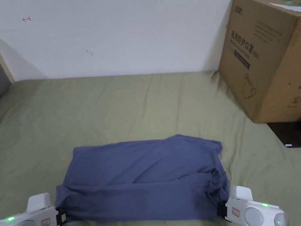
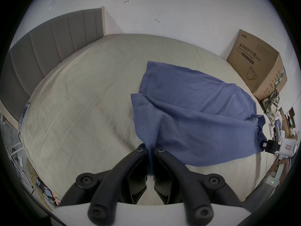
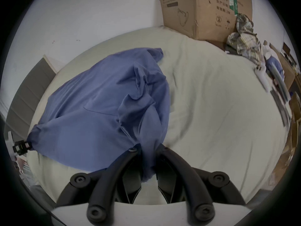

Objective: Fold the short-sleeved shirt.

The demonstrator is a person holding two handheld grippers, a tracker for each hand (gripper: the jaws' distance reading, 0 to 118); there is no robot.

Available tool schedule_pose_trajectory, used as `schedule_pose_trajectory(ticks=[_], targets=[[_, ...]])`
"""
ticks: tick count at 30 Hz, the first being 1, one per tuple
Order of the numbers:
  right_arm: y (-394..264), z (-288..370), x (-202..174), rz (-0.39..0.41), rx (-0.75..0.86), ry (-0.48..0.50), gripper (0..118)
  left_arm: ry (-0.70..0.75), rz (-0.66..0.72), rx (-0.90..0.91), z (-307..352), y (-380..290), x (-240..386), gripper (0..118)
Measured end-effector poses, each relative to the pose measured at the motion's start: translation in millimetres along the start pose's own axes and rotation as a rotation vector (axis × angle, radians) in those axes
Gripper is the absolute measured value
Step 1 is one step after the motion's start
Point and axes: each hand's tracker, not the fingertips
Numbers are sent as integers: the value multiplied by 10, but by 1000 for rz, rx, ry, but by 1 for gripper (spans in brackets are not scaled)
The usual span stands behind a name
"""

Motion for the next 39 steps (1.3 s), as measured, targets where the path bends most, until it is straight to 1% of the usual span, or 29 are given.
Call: schedule_pose_trajectory(ticks=[1, 2, 6, 10, 13, 16, 20, 23, 25, 26, 27, 28, 29, 30, 31, 33, 34, 36, 39], targets=[[21, 52, -37, 42, 3, -39, 13, -3, 11, 2, 25, -11, -21, 4], [21, 119, -54, 74, 31, -31, 13, -10, 24, 5, 50, -19, -33, 3], [-57, 442, -37, 33, 85, 2, 13, -32, 61, 23, 232, -79, -85, 3], [-299, 757, -2, 30, 99, 2, 13, -20, 32, 1, 387, -236, -178, 3], [-544, 960, 52, -19, 86, 41, 13, -12, 30, -25, 449, -430, -307, 3], [-795, 1011, 86, -48, 59, 41, 13, -22, 68, -68, 441, -644, -426, 3], [-1061, 804, 152, -76, -15, 19, 13, -7, 73, -130, 319, -864, -454, 3], [-1176, 664, 183, -80, -33, 17, 13, 8, 79, -132, 272, -912, -417, 4], [-1155, 705, 153, -85, -16, 13, 15, 29, 74, -140, 283, -869, -369, 5], [-1123, 749, 126, -87, -17, 8, 22, 39, 60, -144, 285, -856, -349, 14], [-1092, 801, 101, -85, -23, 1, 32, 48, 39, -147, 306, -836, -318, 26], [-1039, 843, 89, -74, -18, -12, 44, 59, 29, -150, 349, -807, -284, 44], [-984, 925, 54, -55, -8, -41, 63, 75, 25, -153, 403, -767, -249, 72], [-904, 1035, 10, -27, 19, -61, 73, 70, 26, -149, 478, -724, -215, 88], [-811, 1165, -32, -7, 53, -60, 73, 50, 29, -118, 569, -657, -181, 88], [-593, 1471, -136, 14, 158, -28, 77, 16, 22, -5, 782, -501, -70, 100], [-487, 1623, -189, 26, 222, -11, 77, 7, 2, 62, 925, -419, 7, 105], [-271, 1983, -388, 54, 353, -13, 77, 1, -44, 176, 1158, -228, 179, 105], [-71, 2320, -589, 106, 522, -35, 77, 1, -92, 348, 1469, -3, 443, 105]])
